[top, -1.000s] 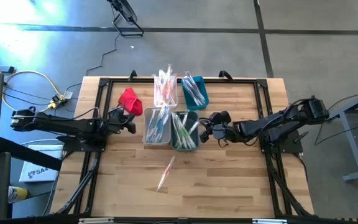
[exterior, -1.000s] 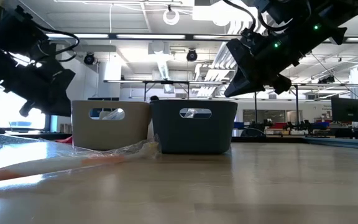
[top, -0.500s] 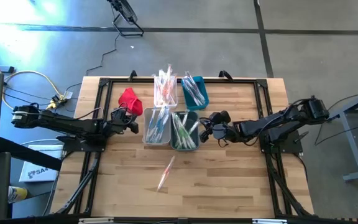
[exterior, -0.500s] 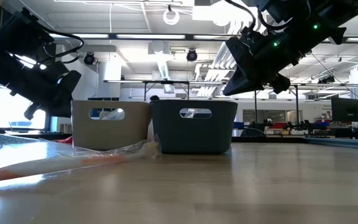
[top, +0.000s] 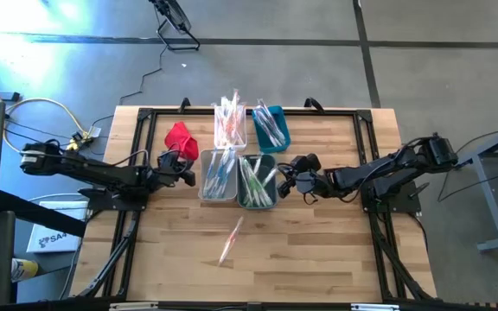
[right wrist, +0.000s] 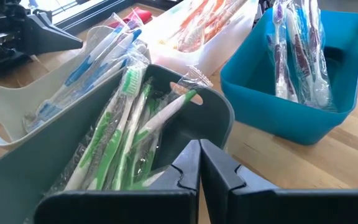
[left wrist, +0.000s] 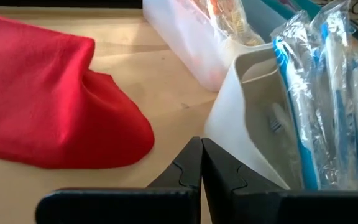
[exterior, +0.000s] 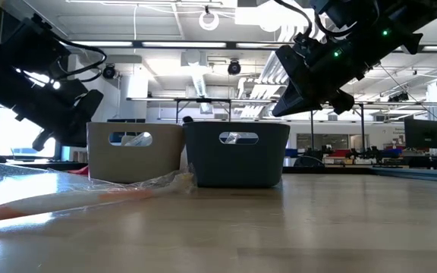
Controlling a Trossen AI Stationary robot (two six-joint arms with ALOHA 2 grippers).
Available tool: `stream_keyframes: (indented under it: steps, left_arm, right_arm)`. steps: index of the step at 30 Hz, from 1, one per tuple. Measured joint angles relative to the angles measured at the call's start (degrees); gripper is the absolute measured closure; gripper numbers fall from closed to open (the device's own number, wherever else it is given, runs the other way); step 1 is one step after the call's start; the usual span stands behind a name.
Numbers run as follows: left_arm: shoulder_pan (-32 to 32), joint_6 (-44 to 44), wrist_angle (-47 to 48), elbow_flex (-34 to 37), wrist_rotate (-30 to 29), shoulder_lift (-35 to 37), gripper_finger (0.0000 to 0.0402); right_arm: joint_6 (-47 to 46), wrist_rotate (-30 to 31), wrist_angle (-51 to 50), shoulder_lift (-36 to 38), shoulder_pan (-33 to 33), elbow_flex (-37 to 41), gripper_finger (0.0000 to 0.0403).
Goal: Pick & Place Toothbrushes
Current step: Adjust the bins
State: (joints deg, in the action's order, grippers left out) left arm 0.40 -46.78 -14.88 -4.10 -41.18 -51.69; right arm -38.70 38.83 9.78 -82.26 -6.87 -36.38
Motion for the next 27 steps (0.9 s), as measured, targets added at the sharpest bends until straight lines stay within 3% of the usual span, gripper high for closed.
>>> stream_keyframes:
  steps: [13,22,27]
  left_arm:
    - [0.0,0.0,-9.3,0.0,0.2,-8.1,0.0398]
    - [0.6,0.0,-9.5,0.0,-0.3,-9.0,0.0398]
    - [4.4,0.5,-9.5,0.0,3.0,-9.0,0.0398]
  right_arm:
    - [0.0,0.0,0.1,0.0,0.0,0.0,0.0400]
    - [0.0,0.0,0.2,0.0,0.0,0.0,0.0401]
    - [0.0,0.0,0.3,0.0,0.0,0.0,0.0401]
